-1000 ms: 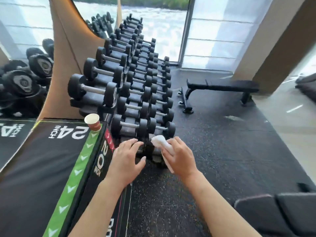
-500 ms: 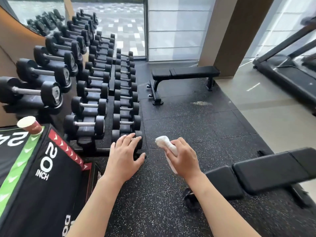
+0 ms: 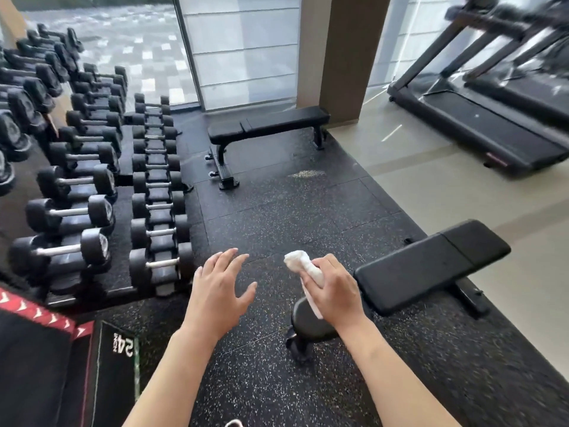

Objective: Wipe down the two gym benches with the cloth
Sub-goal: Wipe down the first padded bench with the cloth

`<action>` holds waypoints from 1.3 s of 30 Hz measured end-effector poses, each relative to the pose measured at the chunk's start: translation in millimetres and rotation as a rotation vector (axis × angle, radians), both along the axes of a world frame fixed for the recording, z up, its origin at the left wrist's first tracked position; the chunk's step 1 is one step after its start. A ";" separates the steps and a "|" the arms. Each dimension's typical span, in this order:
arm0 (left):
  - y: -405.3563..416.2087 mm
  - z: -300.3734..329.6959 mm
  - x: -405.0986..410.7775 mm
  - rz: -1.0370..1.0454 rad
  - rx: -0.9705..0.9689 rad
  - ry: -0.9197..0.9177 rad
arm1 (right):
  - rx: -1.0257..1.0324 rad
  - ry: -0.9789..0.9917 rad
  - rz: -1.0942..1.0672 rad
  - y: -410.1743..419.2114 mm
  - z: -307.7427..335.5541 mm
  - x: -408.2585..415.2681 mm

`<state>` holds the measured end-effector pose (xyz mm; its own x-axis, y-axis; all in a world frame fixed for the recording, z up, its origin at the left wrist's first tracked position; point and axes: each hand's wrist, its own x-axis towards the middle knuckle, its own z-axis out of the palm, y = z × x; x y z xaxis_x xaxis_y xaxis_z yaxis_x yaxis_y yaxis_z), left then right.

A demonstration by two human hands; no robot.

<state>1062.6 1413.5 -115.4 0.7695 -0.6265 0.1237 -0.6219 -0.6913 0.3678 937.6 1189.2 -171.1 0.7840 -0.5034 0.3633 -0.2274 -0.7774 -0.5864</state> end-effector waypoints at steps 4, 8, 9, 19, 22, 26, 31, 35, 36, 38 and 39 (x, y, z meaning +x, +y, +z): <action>-25.4 -4.9 1.2 -0.048 0.017 0.015 | -0.001 0.023 -0.041 -16.3 -8.6 -10.9; -48.9 -10.6 14.5 -0.098 0.001 0.038 | -0.020 0.059 -0.080 -28.3 -9.9 -10.3; -53.8 -11.2 18.6 -0.104 -0.003 0.048 | -0.031 0.072 -0.085 -30.7 -8.3 -9.3; -101.1 -4.4 57.0 -0.160 -0.068 0.062 | -0.120 0.126 -0.078 -67.5 18.5 17.1; -115.5 -4.3 64.7 -0.153 -0.088 0.062 | -0.121 0.130 -0.053 -82.8 18.3 26.1; -133.6 -12.3 71.8 -0.105 -0.074 0.065 | -0.102 0.126 -0.007 -109.7 14.0 42.4; -163.0 -29.9 70.3 0.001 -0.055 0.081 | -0.042 0.125 0.111 -156.8 -3.3 62.1; -195.6 -50.4 52.1 0.135 -0.022 0.099 | -0.001 0.133 0.229 -208.3 -26.1 73.7; -204.2 -56.8 46.1 0.168 -0.019 0.104 | 0.005 0.138 0.265 -220.8 -33.8 75.8; -220.4 -71.0 36.9 0.229 -0.005 0.127 | 0.020 0.147 0.331 -244.4 -51.9 80.6; -227.5 -78.9 32.9 0.259 0.005 0.141 | 0.033 0.155 0.360 -254.4 -62.3 82.1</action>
<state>1095.6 1185.9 -194.3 0.9133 -0.4072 0.0014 -0.3673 -0.8223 0.4346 1019.7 934.8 -233.4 0.9569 -0.1952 0.2149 -0.0312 -0.8049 -0.5925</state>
